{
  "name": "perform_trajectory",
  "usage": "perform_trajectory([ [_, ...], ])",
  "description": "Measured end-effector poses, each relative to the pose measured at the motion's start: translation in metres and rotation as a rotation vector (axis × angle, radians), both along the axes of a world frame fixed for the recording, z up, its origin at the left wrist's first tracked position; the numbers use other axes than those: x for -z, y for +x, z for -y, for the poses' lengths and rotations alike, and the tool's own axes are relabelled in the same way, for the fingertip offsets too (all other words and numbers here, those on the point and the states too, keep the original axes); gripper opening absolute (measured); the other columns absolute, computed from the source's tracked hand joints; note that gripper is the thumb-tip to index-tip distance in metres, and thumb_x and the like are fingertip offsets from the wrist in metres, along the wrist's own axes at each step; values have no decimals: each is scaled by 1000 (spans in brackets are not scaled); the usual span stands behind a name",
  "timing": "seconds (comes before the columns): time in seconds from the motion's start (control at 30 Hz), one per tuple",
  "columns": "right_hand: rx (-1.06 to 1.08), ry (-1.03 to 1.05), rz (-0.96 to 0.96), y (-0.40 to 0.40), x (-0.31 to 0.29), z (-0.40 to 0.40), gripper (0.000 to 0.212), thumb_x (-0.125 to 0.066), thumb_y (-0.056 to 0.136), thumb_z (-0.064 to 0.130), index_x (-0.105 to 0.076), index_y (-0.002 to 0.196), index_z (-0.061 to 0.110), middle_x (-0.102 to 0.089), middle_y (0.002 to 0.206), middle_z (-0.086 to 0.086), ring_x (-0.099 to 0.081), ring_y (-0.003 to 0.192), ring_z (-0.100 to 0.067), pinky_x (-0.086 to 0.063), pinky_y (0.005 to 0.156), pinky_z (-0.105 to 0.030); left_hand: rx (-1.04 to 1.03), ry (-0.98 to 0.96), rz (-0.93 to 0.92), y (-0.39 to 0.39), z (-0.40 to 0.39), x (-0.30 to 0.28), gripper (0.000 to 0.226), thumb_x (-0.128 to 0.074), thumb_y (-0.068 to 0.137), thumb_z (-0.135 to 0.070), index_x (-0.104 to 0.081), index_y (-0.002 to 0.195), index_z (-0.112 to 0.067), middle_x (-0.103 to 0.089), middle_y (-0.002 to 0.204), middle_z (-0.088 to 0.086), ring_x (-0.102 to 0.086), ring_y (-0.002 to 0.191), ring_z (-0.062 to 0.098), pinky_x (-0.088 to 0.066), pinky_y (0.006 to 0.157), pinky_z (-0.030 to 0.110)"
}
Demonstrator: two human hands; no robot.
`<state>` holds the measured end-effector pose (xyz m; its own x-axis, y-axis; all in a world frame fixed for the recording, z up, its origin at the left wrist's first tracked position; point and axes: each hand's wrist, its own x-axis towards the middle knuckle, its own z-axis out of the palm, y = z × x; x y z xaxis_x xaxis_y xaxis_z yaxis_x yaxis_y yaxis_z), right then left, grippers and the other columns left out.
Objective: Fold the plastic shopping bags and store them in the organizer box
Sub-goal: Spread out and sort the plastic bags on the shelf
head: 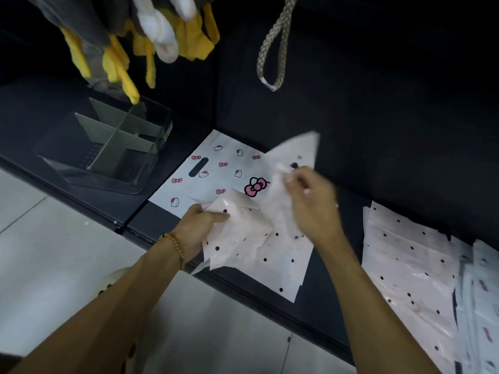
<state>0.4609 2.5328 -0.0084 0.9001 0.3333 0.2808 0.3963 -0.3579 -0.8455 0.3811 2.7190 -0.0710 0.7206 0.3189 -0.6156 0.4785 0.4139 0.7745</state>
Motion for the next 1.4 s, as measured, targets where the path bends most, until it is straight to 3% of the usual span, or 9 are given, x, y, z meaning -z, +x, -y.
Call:
perform_trajectory([
  [0.1, -385, -315, -234, -20, 14, -20, 21, -54, 97, 27, -61, 77, 25, -63, 84, 6, -60, 82, -13, -51, 80, -33, -8, -250, 151, 2, 2, -1, 18, -58, 88, -16, -72, 98, -10, -69, 107, 16, -69, 89, 29, -54, 81, 40],
  [0.27, -415, -486, -331, -30, 32, -20, 20, -57, 95, 34, -65, 83, 19, -62, 110, 1, -61, 104, -16, -49, 93, -43, 140, -587, 344, -3, -5, 6, 81, -40, 77, -78, -62, 126, -17, -59, 129, 16, -56, 119, 37, -43, 102, 50],
  [0.43, -335, -245, -560, -33, 37, -17, 15, -65, 88, 41, -70, 82, 28, -70, 94, 17, -63, 90, 7, -49, 80, -15, -66, 44, 159, -2, 6, 17, 27, -62, 86, -2, -62, 113, 0, -72, 100, 16, -71, 84, 30, -58, 66, 37],
  [0.57, 122, -290, -576, -15, 64, 16, 22, -66, 87, 39, -69, 97, 20, -71, 88, 6, -64, 78, -4, -50, 71, -19, -132, 77, 109, 1, -8, 17, 26, -67, 82, 0, -62, 106, -8, -73, 95, 5, -71, 83, 27, -58, 69, 40],
  [0.7, 665, -515, -639, 2, 97, 37, 80, -65, 77, 64, -50, 130, 6, -51, 131, -13, -46, 122, -29, -44, 97, -43, -74, 131, 132, -6, -21, 13, 21, -66, 83, 2, -66, 98, -13, -73, 91, 2, -71, 77, 23, -57, 65, 37],
  [0.9, 724, -633, -590, 22, 117, 32, 83, -71, 73, 61, -45, 130, 6, -43, 135, -15, -38, 128, -34, -38, 100, -48, -8, 215, 85, -17, -33, 16, 12, -71, 76, 4, -71, 80, -7, -74, 75, 5, -70, 64, 23, -55, 61, 34],
  [1.1, 632, -387, -546, 33, 125, 54, 9, -70, 83, 20, -63, 86, 16, -66, 87, -1, -65, 91, -27, -52, 76, -33, 10, 237, 73, -17, -33, 25, 11, -70, 80, -1, -71, 89, -8, -73, 88, 10, -70, 75, 29, -56, 71, 42],
  [1.2, 658, -86, -545, 34, 117, 61, 7, -62, 90, 15, -56, 92, 14, -64, 91, -5, -62, 82, -22, -50, 70, -31, 4, 245, 56, -17, -32, 27, 14, -68, 83, -4, -70, 94, -11, -73, 94, 11, -69, 81, 32, -56, 75, 47],
  [1.4, 608, 224, -577, 39, 75, 73, 18, -58, 92, 7, -57, 96, 24, -66, 108, -11, -63, 85, -19, -57, 81, -42, 7, 284, -3, -17, -34, 28, 9, -68, 83, -6, -69, 82, -15, -73, 76, 3, -69, 62, 23, -53, 49, 34],
])
